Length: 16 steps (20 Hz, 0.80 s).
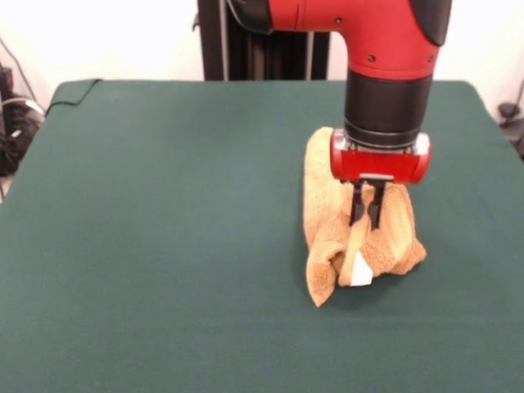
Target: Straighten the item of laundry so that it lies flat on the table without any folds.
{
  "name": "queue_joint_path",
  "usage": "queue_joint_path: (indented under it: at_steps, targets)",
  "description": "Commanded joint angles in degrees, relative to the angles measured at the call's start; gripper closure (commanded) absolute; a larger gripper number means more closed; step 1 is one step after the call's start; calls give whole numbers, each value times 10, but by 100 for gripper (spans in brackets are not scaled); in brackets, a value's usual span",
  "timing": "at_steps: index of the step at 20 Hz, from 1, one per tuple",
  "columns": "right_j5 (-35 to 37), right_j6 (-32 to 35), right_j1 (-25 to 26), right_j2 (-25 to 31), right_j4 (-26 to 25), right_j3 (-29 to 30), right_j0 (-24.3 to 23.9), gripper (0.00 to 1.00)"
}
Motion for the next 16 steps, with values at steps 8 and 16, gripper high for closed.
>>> queue_joint_path:
  at_steps: [8,16]
  targets:
    - [115,-37,-54,53,-23,73,4,100]
    - [142,4,-76,36,-14,82,28,100]
